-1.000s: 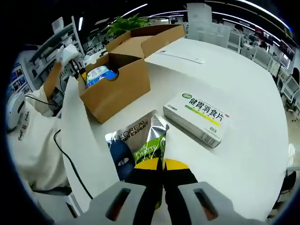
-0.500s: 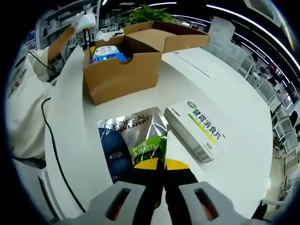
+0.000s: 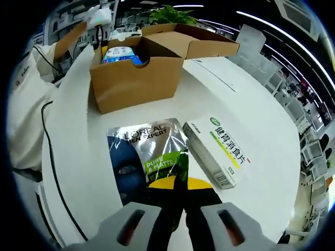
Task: Operate the shoe box by opening the lid, removing the specified soft item, and placing it in the target area until the item is outside and the box remains undamaged.
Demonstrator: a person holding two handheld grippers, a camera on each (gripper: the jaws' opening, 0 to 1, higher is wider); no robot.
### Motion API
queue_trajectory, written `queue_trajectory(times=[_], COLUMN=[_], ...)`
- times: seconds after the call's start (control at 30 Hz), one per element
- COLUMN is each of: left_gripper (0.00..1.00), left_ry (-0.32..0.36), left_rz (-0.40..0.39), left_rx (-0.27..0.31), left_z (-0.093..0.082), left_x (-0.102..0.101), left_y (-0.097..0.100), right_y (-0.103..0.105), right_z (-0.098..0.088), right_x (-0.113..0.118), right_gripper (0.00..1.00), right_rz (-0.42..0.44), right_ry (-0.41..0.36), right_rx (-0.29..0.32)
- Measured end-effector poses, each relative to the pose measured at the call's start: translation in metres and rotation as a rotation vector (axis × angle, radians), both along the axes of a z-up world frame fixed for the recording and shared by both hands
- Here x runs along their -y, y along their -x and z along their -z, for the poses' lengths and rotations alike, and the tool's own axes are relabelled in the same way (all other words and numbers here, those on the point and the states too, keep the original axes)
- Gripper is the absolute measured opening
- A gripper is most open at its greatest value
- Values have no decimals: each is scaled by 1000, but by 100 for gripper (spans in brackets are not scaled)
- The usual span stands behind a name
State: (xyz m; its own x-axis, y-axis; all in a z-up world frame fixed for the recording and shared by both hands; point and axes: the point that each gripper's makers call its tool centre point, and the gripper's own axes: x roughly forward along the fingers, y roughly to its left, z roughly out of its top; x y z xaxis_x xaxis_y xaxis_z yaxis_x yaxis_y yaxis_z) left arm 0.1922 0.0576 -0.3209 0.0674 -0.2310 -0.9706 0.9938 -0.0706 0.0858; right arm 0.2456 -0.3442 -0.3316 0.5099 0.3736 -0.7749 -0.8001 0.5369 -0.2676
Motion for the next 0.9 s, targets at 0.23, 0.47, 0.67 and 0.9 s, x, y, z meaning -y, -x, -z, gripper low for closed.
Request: queue_trajectory(times=[0.23, 0.47, 0.67, 0.9], left_gripper=[2, 2, 2, 2], left_ry=[2, 2, 3, 6], left_rz=[1, 2, 4, 10], left_rx=[3, 0, 4, 8], left_z=[0, 0, 1, 1], left_x=[0, 0, 1, 1], left_y=[2, -9, -18, -21], right_y=[-10, -10, -11, -15], right_z=[-1, -1, 0, -4], right_x=[3, 5, 9, 15], right_gripper=[13, 17, 20, 31], right_rz=[17, 17, 29, 59], right_ry=[48, 97, 94, 115], right_rx=[52, 98, 143, 187])
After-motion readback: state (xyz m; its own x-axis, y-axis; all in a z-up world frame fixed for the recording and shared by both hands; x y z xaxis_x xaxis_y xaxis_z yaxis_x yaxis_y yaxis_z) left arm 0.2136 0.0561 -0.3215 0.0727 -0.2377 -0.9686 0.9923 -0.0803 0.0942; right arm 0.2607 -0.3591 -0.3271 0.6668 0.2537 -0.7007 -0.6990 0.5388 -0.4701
